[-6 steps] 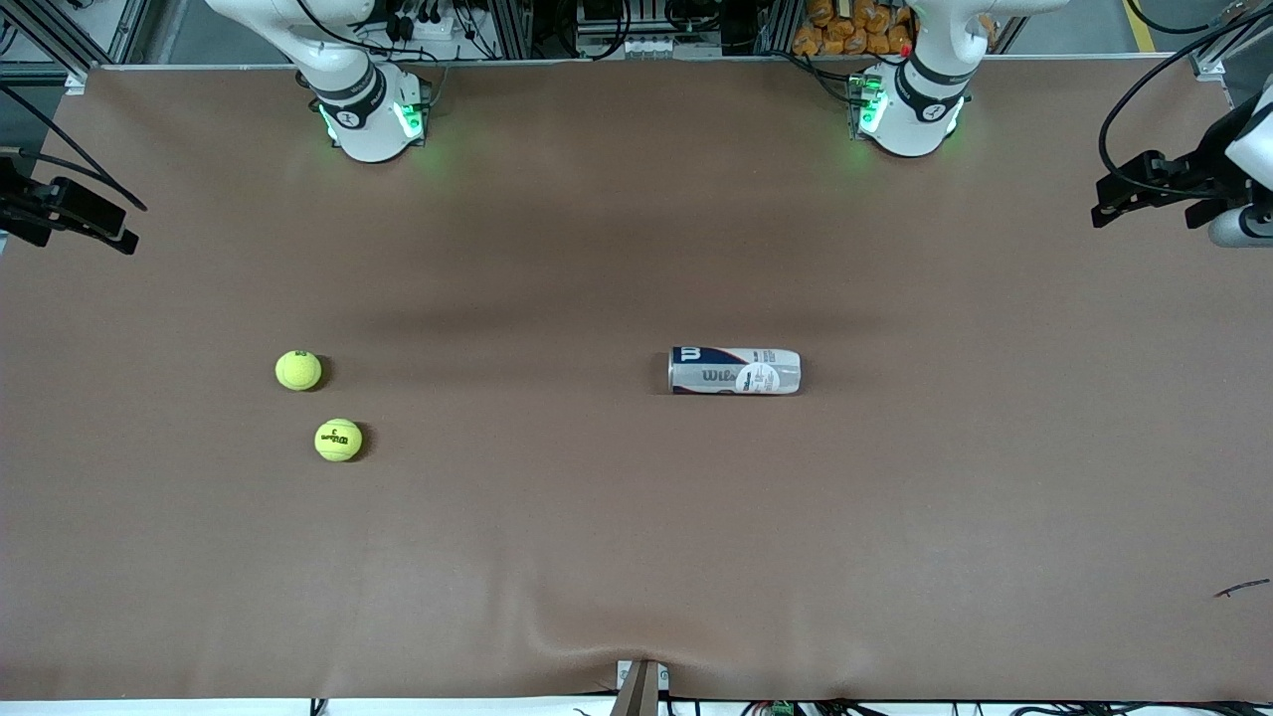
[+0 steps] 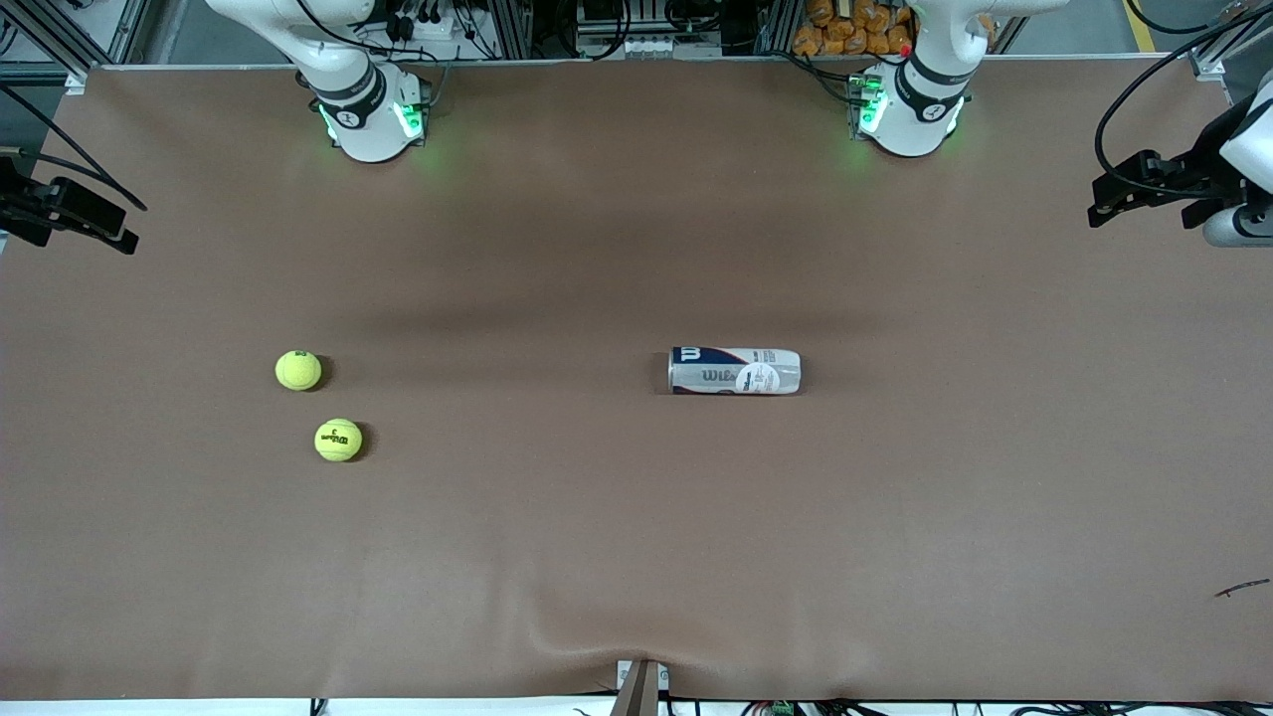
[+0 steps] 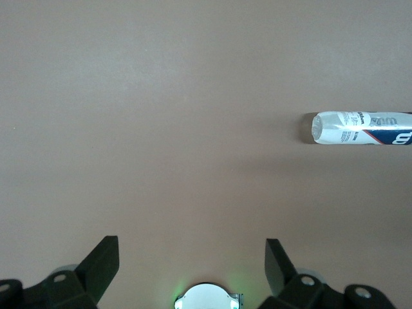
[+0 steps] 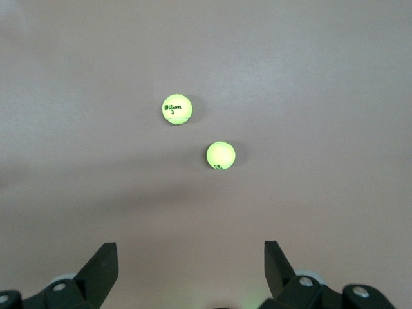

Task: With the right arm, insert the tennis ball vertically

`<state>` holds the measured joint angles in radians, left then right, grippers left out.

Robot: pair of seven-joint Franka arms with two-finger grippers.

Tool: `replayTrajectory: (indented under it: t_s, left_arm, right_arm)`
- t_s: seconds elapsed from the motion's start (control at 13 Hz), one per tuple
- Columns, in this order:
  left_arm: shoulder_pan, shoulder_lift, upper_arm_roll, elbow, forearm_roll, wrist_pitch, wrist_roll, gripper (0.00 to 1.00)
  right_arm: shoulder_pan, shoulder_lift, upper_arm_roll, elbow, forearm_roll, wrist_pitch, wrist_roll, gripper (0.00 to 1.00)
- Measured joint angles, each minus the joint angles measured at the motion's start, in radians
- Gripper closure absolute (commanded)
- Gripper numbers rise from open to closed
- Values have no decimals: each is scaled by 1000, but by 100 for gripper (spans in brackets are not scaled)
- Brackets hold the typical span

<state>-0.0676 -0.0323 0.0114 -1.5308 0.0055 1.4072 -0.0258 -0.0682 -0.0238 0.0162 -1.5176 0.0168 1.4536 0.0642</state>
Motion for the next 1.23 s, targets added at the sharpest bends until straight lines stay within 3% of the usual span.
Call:
replayTrajectory:
  t_s: [0.31, 0.69, 1.23]
  left_arm:
    - [-3, 1, -8, -2, 0, -39, 12, 0]
    - [-23, 33, -11, -7, 0, -42, 191, 0]
    - [-200, 153, -17, -8, 6, -38, 208, 0]
  right_arm:
    - [0, 0, 0, 0, 0, -6, 0, 0]
    - [0, 1, 0, 0, -1, -7, 0, 0]
    - [0, 4, 2, 0, -1, -8, 0, 0]
